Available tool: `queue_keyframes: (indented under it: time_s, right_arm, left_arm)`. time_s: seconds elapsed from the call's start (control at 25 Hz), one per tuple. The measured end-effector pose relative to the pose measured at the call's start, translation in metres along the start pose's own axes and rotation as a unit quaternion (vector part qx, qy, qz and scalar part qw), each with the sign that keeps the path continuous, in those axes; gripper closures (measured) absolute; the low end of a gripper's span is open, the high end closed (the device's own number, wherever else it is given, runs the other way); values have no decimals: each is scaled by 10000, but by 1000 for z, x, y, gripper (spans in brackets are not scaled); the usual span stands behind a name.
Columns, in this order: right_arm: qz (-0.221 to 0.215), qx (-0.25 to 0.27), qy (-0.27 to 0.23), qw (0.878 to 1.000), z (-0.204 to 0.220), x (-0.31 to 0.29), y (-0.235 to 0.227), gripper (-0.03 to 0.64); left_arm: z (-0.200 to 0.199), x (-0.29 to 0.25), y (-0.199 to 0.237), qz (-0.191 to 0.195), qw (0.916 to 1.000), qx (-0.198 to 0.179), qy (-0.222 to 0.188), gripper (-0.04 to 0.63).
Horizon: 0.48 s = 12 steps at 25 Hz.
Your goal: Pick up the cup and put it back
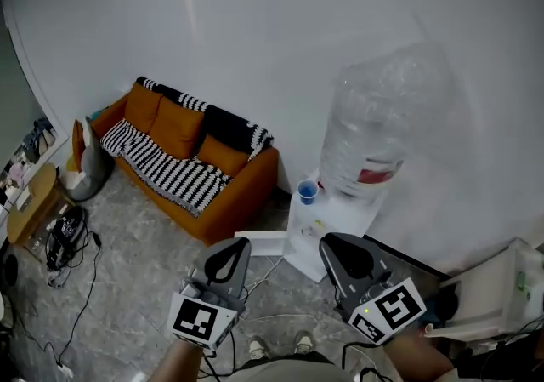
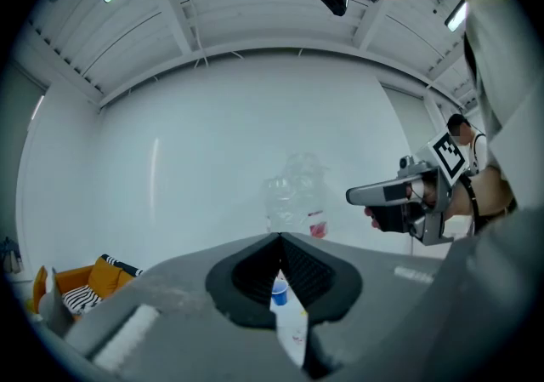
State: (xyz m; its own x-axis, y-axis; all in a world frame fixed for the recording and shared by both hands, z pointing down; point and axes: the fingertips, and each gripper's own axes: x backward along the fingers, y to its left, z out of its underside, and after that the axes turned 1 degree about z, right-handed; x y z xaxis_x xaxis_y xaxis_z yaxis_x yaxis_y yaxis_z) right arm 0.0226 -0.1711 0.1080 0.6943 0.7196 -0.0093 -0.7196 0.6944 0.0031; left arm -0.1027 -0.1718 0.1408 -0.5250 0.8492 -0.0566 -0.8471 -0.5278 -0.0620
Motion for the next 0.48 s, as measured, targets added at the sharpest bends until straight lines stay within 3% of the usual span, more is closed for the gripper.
queue_keyframes:
  time_s: [0.48]
  right_arm:
    - [-288, 102, 418, 9987, 18, 26, 26, 612]
  left_arm:
    - [20, 35, -28, 81, 9996, -26, 251, 592]
